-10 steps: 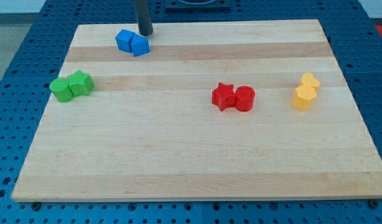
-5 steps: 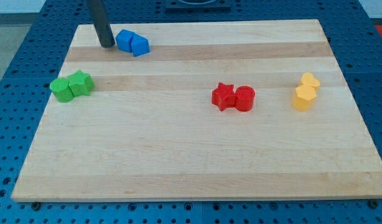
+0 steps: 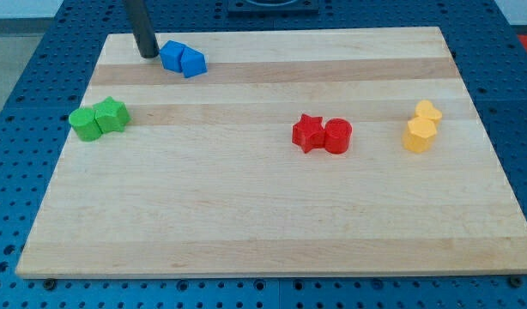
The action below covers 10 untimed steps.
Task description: Push the blue cube slightly into the blue triangle
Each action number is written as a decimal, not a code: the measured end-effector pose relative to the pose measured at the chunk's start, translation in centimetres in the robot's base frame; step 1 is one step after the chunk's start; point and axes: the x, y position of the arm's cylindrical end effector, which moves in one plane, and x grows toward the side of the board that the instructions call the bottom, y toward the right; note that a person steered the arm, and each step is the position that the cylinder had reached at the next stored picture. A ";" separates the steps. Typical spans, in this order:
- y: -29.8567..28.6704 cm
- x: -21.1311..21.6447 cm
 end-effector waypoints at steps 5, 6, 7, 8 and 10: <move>-2.5 3.5; -0.8 7.5; 4.5 11.3; 12.7 12.3; 31.2 4.2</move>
